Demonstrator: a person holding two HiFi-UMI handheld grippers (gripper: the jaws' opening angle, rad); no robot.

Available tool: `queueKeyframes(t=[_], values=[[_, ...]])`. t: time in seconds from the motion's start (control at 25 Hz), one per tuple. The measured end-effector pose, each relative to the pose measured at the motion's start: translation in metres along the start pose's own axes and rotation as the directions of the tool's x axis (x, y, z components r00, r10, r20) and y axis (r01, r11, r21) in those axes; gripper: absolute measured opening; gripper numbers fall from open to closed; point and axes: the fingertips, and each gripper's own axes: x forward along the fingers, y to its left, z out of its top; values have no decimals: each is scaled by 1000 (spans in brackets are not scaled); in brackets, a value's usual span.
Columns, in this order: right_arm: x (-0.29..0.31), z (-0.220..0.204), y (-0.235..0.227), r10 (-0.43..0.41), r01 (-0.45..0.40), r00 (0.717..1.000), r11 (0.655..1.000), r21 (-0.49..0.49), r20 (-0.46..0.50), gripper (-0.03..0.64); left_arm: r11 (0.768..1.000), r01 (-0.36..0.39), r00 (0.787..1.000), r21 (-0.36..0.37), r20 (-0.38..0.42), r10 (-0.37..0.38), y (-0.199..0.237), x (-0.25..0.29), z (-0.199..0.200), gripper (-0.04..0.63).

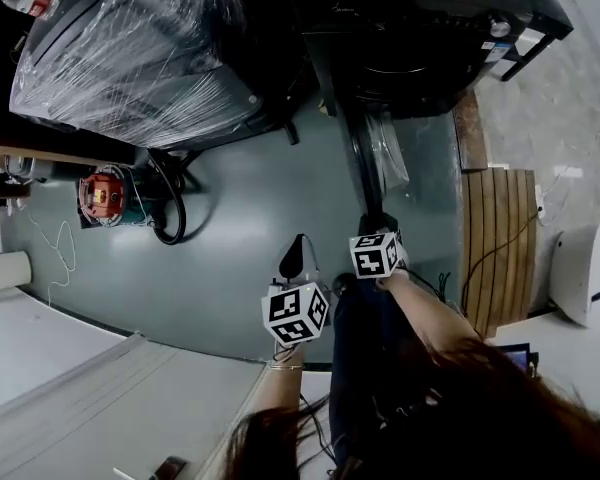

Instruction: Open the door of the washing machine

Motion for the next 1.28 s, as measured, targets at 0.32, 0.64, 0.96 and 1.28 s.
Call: queueKeyframes(t=[0.32,0.64,0.96,1.28], values=[[3,6,22,10,-10,1000,1000,7,8,72,998,-45,999,-32,16,45,22,-4,2,12],[9,12,48,-20,20,1000,998,55,6,74,1000,-7,1000,-10,16,7,51,-7,6,12],[14,20,76,-73,72,997,991,111,2,72,997,69,998,15,-4,-69,88,-12,11,12],[25,35,112,-114,111,993,981,158,13,77,990,131,991,54,-46,-128,134,-17,9,12]])
